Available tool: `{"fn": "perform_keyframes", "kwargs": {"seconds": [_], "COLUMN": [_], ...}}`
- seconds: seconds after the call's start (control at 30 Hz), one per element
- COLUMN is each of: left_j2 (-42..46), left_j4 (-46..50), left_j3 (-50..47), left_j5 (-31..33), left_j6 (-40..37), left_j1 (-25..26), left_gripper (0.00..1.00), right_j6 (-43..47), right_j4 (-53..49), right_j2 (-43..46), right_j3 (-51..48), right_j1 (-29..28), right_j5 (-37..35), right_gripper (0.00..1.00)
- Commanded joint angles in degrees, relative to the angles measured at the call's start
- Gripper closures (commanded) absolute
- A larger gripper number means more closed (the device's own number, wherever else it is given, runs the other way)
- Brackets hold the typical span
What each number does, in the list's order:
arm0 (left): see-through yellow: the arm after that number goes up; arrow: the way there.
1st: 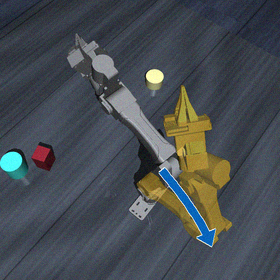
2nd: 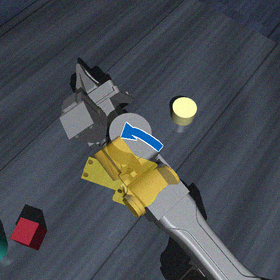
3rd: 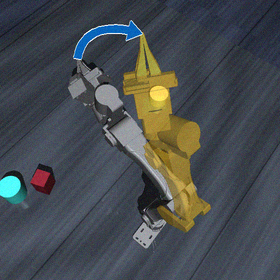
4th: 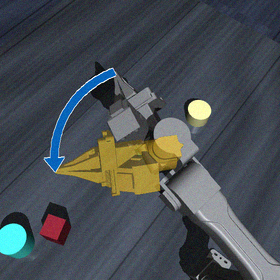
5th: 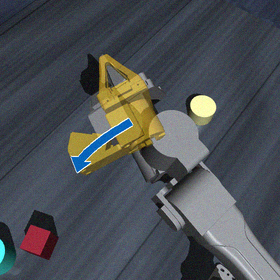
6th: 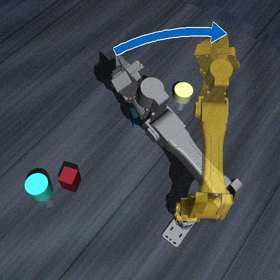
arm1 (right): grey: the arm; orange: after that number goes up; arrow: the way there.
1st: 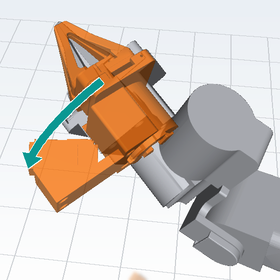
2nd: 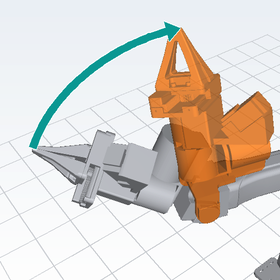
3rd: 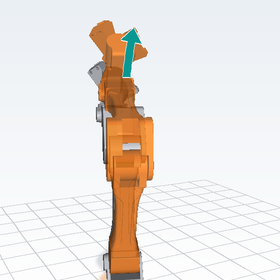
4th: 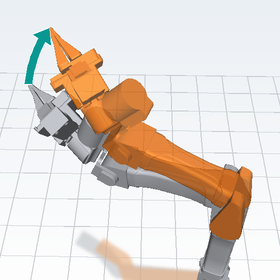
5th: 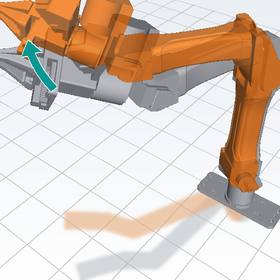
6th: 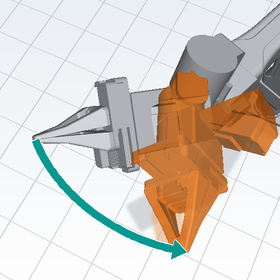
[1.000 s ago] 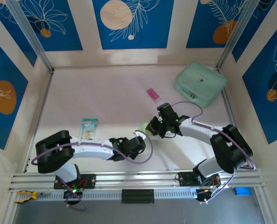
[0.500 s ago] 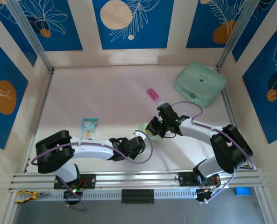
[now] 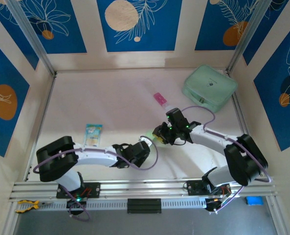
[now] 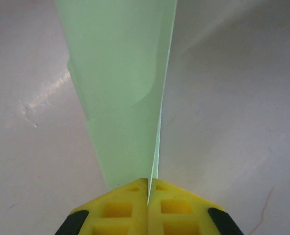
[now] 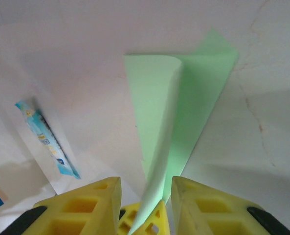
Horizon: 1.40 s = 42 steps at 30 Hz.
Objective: Fold a paper plane with a square sheet of paper (pick it up from the middle)
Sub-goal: Perform the fifth fold on the wing at the bottom-center of the table.
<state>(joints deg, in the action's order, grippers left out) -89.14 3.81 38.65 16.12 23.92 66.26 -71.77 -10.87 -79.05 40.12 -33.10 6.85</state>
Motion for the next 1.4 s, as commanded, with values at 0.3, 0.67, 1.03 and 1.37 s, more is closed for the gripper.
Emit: {"fn": "perform_keyframes", "kwargs": {"seconds": [0.3,0.67,1.03,1.37], "left_j2": [3.7,-0.3,-0.6,-0.7], "left_j4": [-12.6,-10.2,-6.3,-3.9], "left_j3": [-7.4,-5.0,-1.8,1.2], "left_j5": [-19.9,-25.7,-26.6,-27.8], "left_j6": [0.5,-0.6,-2.6,-4.9], "left_j1": [-7.2,-9.4,-10.0,-9.9], "left_gripper": [1.0,1.0,0.86,0.8], "right_j6": [1.2,3.0,4.4,3.9], "right_j4": [-4.9,-2.2,-0.8,-0.2], "right_j2": [8.9,6.9,5.8,3.5], "right_j3": [-4.2,-4.7,-5.6,-6.0], "right_j1": [2.5,2.4,2.6,2.5], "right_j5": [-3.7,-1.6,1.3,2.7], "right_gripper": [0.64,0.65,0.66,0.66]}}
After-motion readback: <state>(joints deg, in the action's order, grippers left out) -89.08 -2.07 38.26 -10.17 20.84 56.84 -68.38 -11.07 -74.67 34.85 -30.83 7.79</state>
